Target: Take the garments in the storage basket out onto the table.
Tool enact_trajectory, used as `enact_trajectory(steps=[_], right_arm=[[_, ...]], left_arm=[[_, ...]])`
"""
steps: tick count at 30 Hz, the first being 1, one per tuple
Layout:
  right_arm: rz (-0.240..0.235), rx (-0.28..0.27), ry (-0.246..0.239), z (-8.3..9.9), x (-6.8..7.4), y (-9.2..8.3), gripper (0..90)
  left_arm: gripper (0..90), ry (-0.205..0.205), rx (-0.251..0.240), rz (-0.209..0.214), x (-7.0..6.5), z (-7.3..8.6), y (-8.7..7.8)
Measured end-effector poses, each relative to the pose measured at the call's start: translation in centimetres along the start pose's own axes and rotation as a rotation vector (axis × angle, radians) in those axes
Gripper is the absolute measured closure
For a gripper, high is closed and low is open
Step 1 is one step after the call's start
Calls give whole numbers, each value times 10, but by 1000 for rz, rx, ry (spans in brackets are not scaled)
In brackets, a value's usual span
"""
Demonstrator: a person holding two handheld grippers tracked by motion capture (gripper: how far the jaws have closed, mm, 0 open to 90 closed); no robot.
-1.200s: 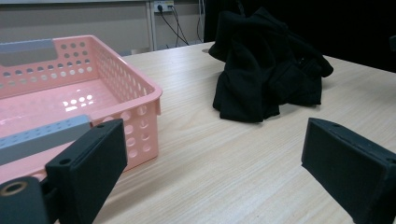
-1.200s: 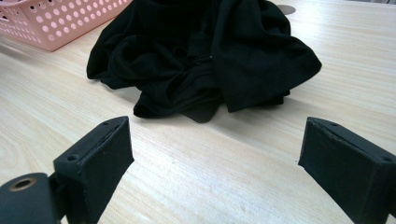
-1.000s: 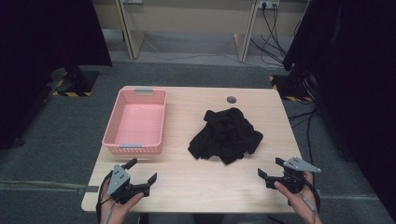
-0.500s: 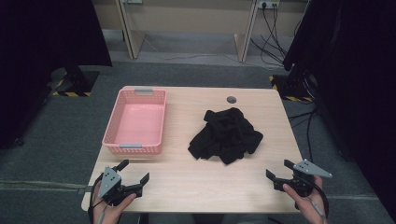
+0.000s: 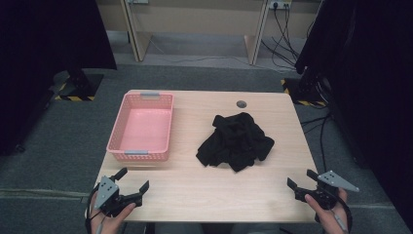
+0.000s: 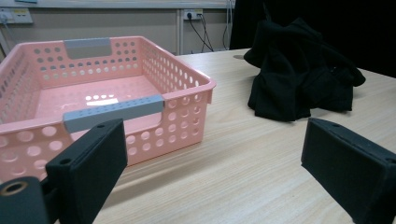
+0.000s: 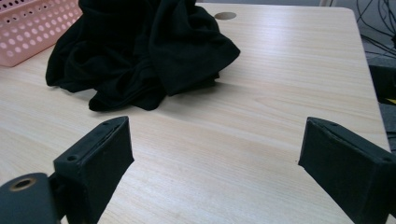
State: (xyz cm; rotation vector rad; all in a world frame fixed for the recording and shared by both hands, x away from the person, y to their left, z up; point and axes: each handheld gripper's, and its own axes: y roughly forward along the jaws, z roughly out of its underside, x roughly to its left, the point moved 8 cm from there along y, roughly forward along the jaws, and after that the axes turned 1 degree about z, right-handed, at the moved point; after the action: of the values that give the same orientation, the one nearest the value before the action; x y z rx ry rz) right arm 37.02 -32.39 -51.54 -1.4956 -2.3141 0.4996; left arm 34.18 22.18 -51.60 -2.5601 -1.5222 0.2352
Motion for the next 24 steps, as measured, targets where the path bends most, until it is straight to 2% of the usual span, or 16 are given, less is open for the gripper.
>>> enact_trajectory(steps=[12,24], right_arm=[[39,-26,35,5,-15,-3,94],[64,-37,53,11,-25,1,92]], left_arm=[[59,-8,9,-24,10,6,-3],[59,-12,23,-35,16,13,2]])
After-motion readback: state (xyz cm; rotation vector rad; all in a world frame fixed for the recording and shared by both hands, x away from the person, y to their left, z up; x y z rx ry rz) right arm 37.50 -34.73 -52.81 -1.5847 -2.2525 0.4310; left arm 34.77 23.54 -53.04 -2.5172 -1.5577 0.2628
